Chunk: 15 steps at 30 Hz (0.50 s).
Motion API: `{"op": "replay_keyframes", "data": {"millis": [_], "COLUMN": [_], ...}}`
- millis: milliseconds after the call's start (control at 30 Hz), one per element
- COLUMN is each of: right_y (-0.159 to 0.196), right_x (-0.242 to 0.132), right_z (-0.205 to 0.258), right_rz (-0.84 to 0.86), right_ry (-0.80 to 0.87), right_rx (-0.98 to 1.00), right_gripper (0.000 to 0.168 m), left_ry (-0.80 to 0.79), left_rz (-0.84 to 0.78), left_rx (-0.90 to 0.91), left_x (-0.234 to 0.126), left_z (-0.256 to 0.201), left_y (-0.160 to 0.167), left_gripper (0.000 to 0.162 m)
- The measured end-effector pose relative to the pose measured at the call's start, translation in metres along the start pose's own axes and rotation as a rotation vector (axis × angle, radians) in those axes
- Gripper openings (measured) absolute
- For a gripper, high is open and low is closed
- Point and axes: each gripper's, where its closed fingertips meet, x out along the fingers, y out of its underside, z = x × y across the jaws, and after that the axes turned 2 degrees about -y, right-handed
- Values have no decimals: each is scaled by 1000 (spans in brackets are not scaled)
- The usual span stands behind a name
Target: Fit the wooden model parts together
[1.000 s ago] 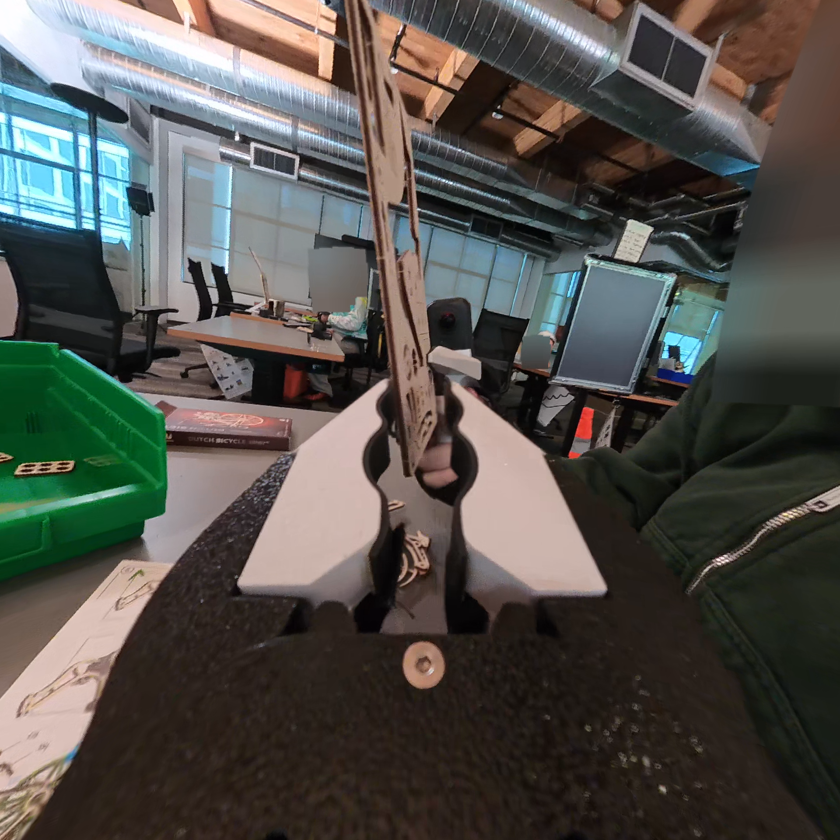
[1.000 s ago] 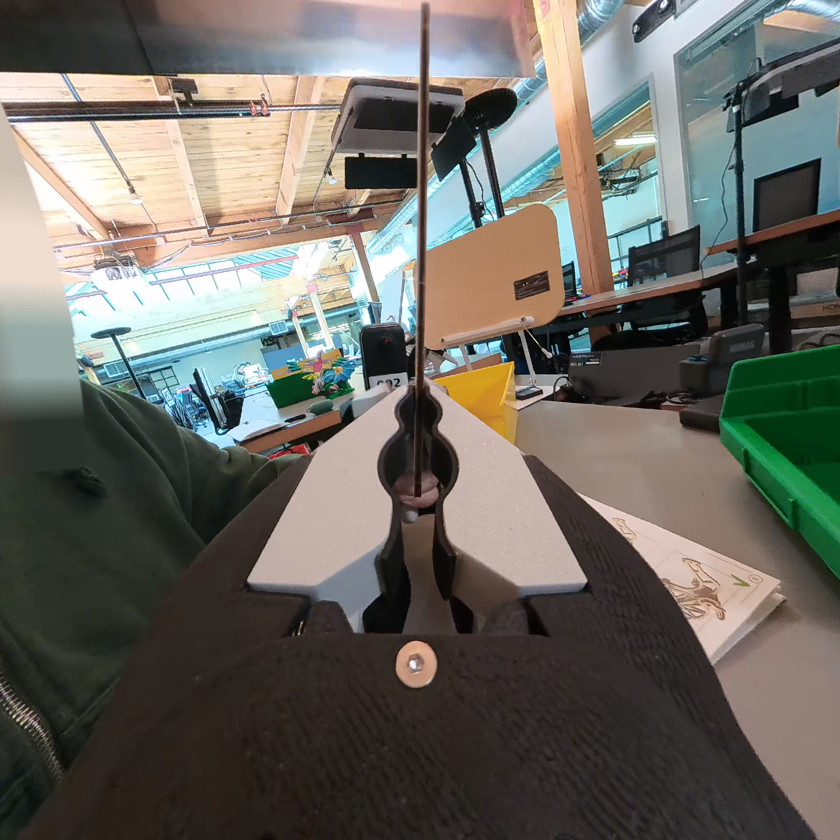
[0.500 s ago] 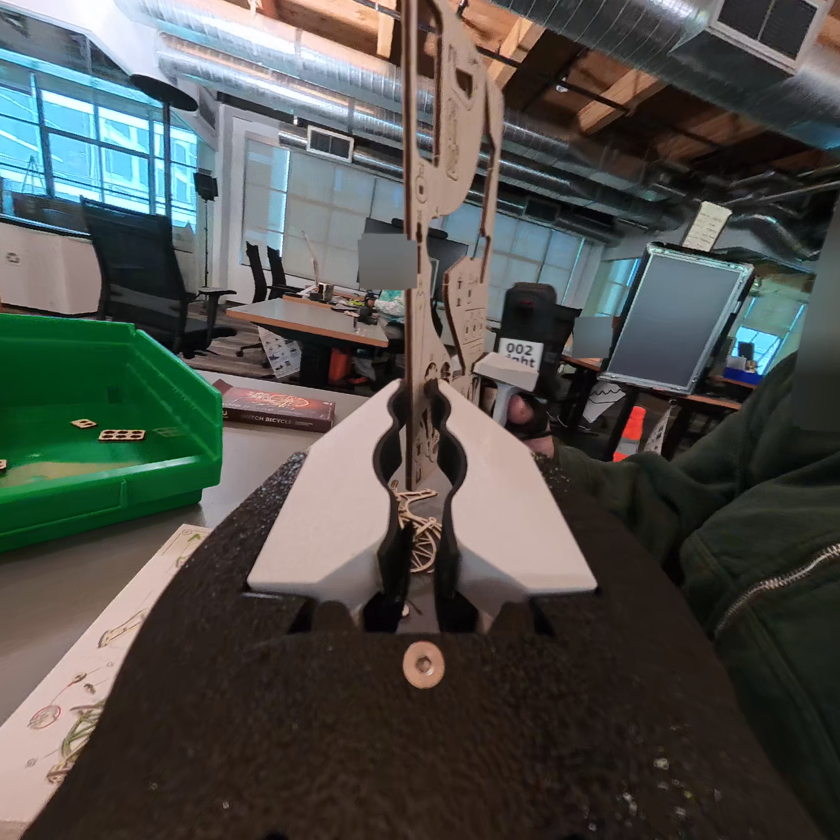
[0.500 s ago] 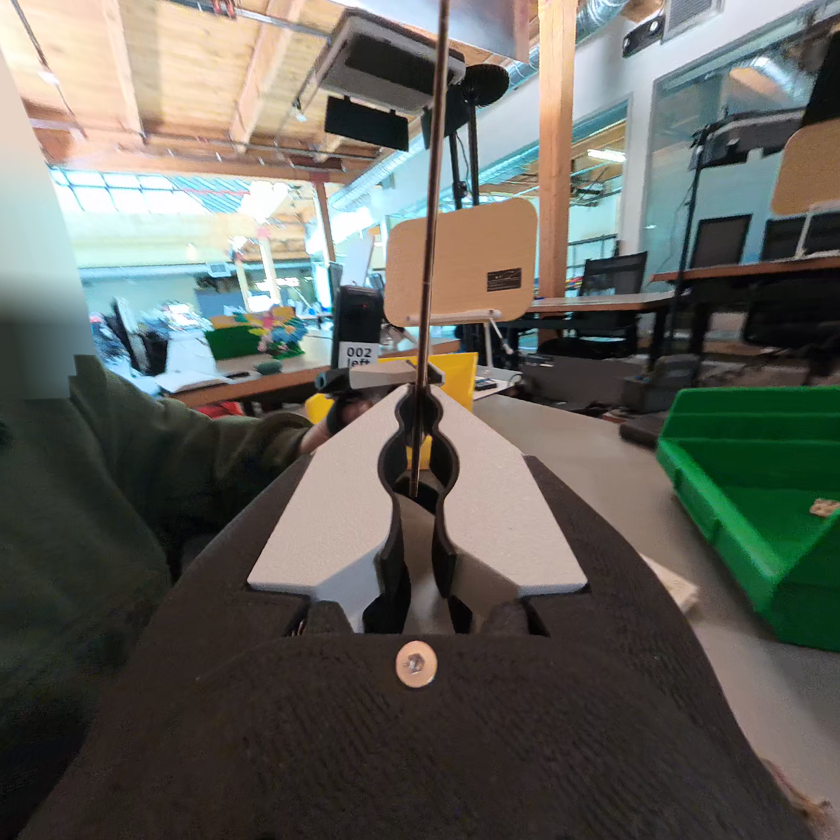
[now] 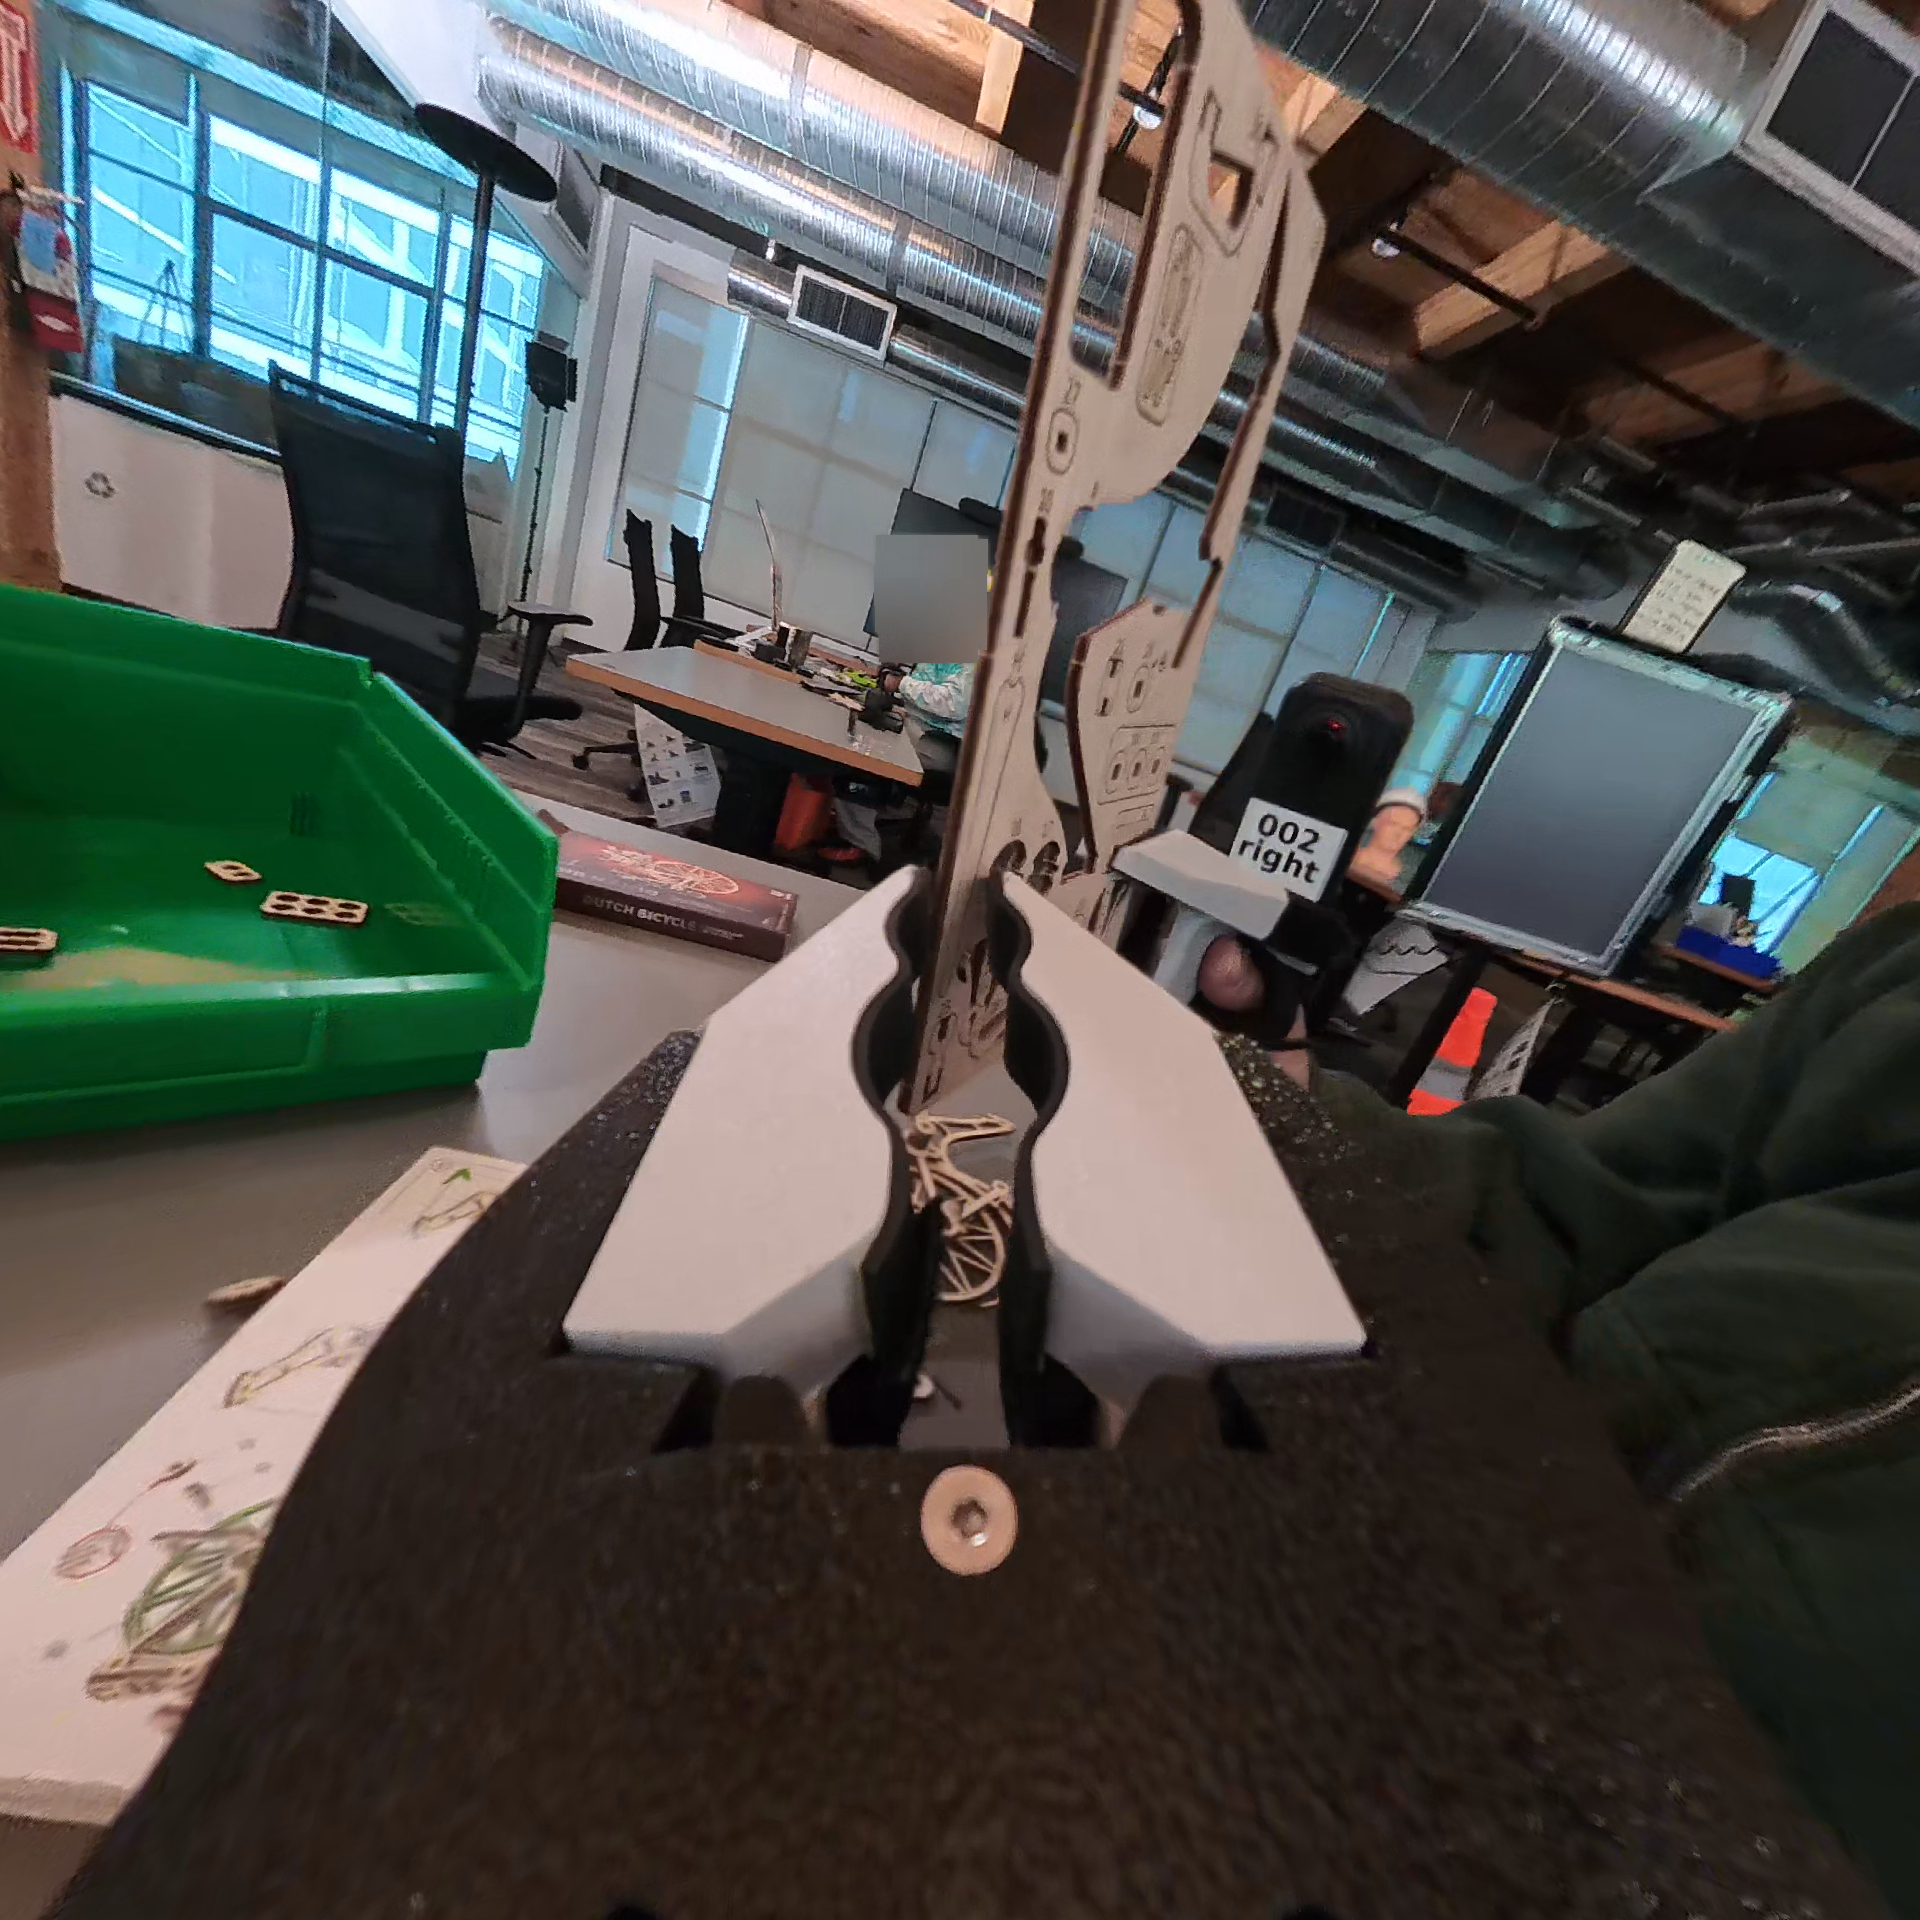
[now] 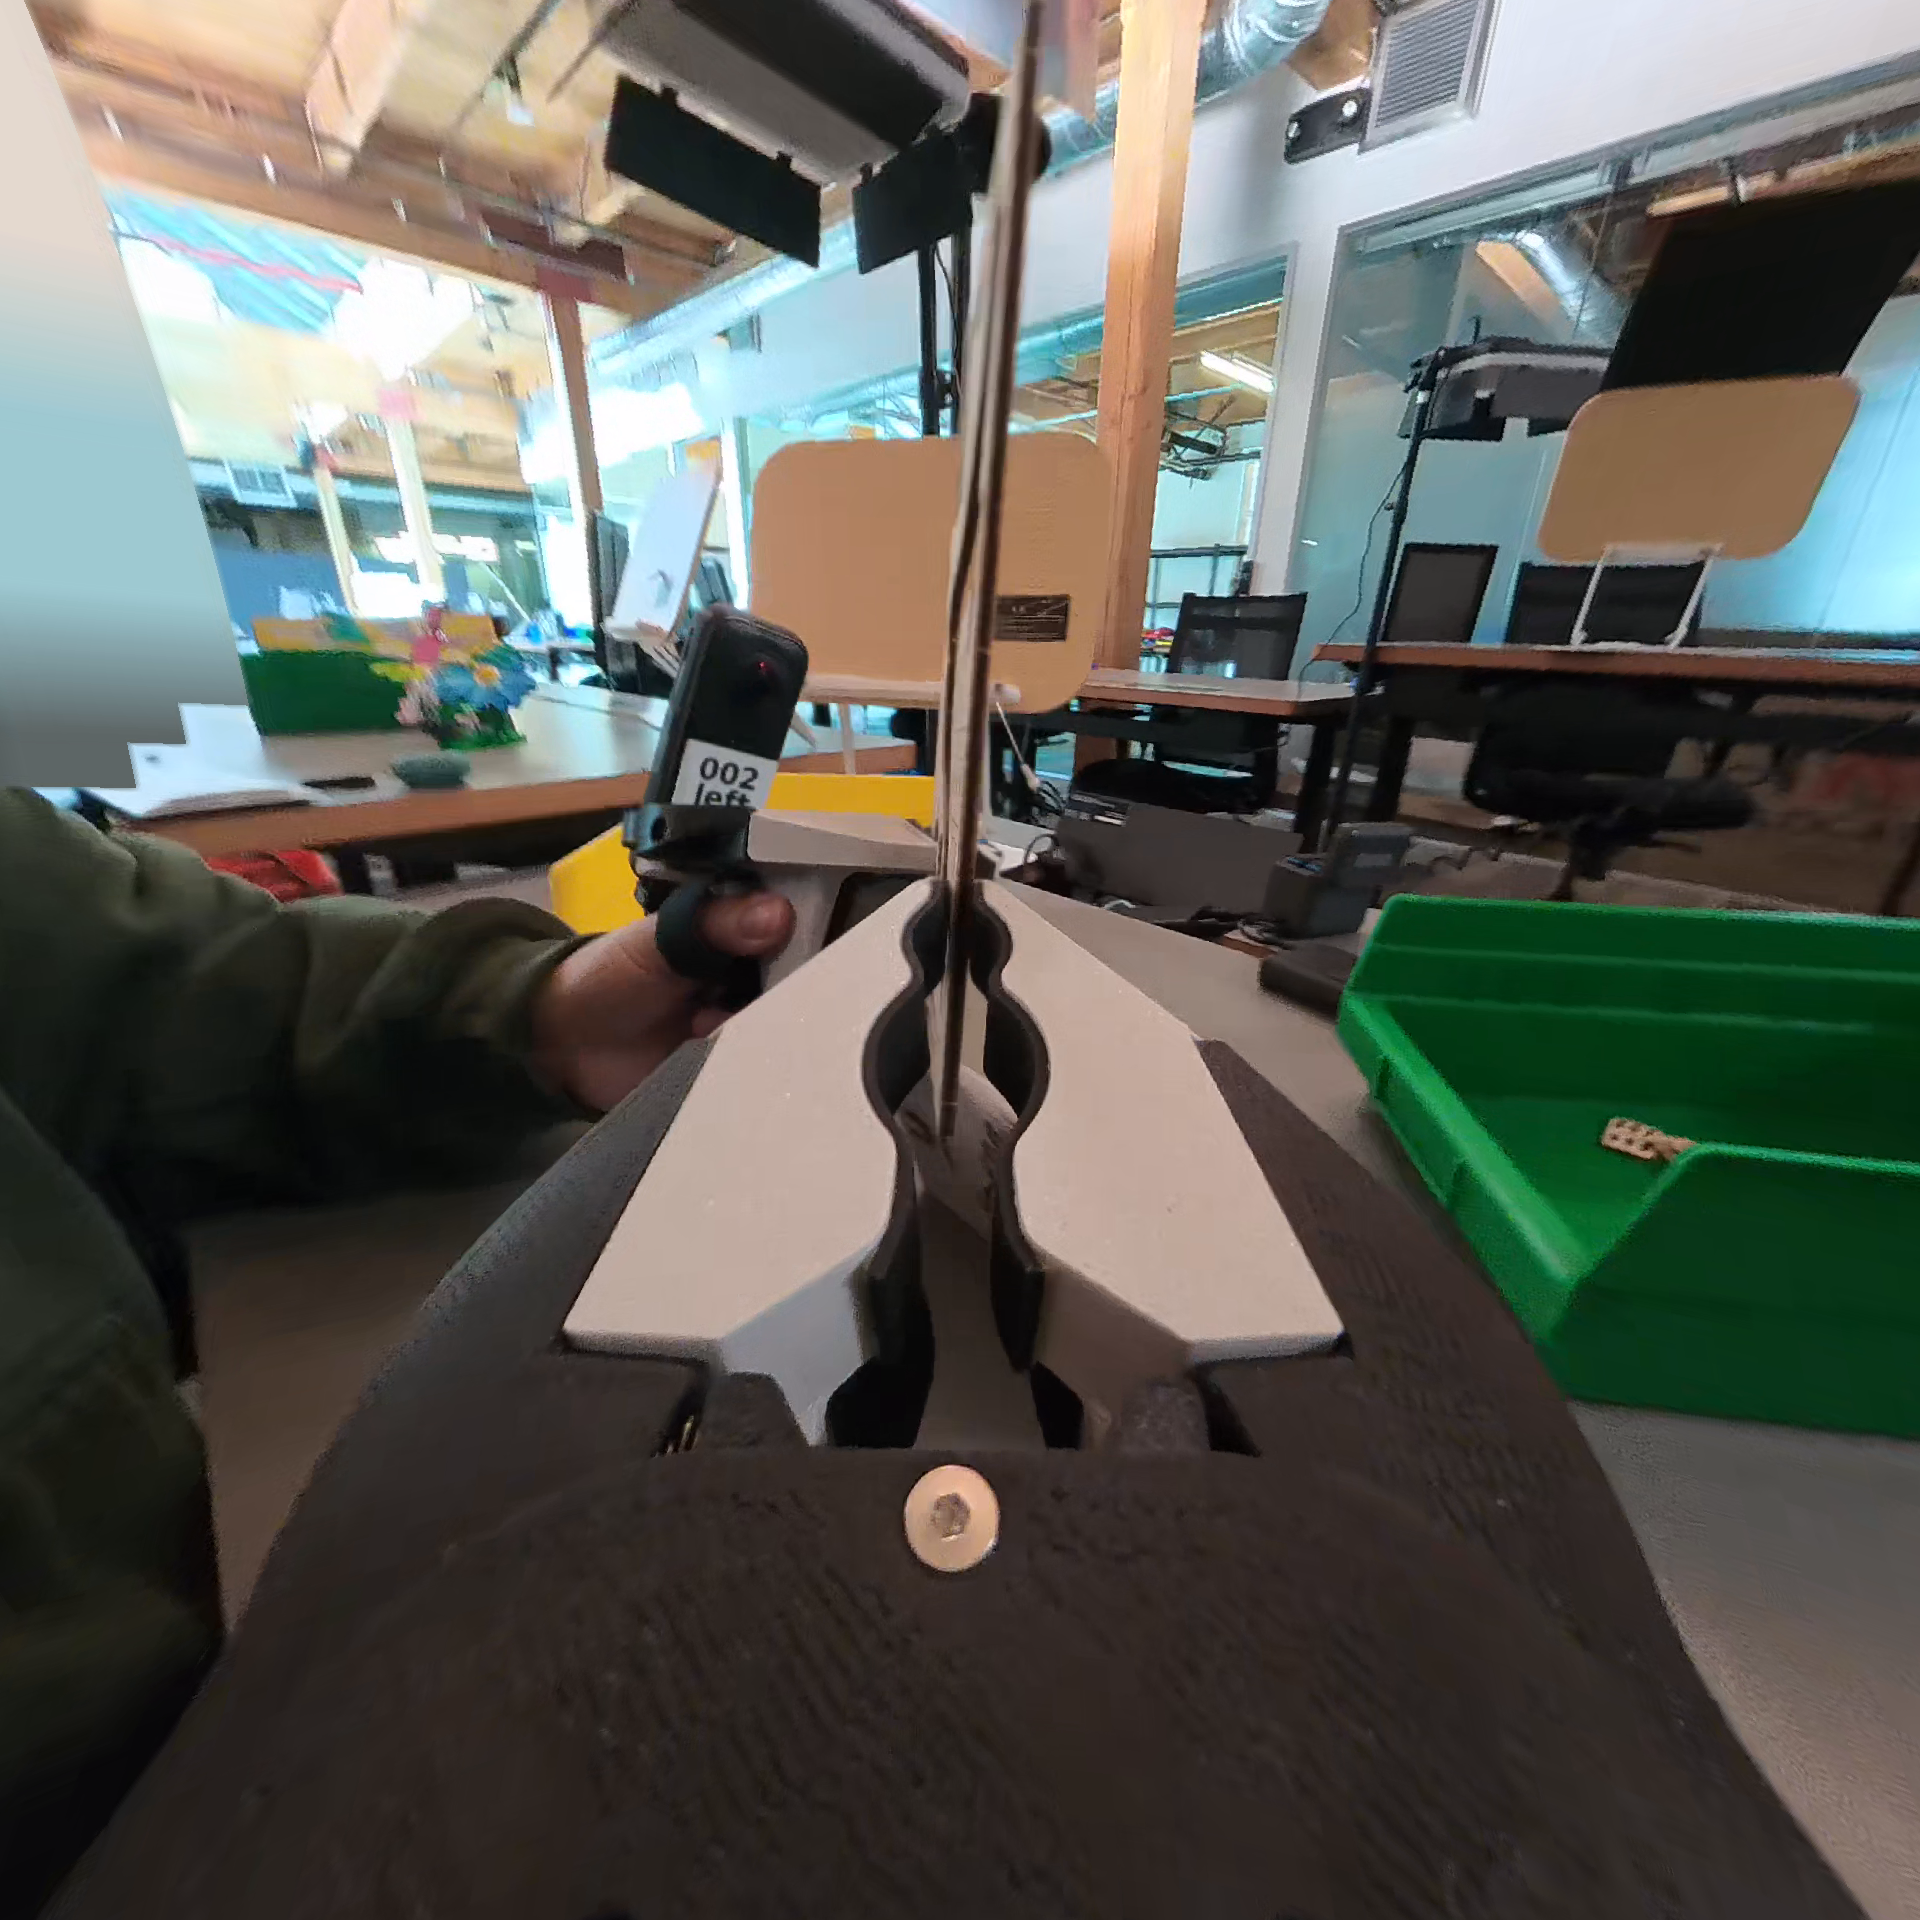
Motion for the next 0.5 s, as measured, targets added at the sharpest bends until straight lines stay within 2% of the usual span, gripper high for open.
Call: {"op": "replay_keyframes", "data": {"millis": [100,233,367,433,500], "right_y": [-2,-11,-20,-23,-30], "right_x": [-1,-10,-23,-26,-26], "right_z": [-1,-13,-24,-22,-16], "right_rz": [-24,-61,-103,-119,-152], "right_ry": [-30,13,15,-34,-117], "right_rx": [66,85,151,201,283], "right_gripper": [1,1,1,0,0], "left_ry": [-9,-42,-99,-98,-43], "left_rz": [8,4,-85,-83,-30], "left_rx": [76,209,328,345,286], "left_x": [0,-2,-11,-11,-4], "left_z": [-2,-5,-7,-8,-14], "left_y": [0,-1,-19,-22,-15], "left_gripper": [8,21,33,35,49]}}
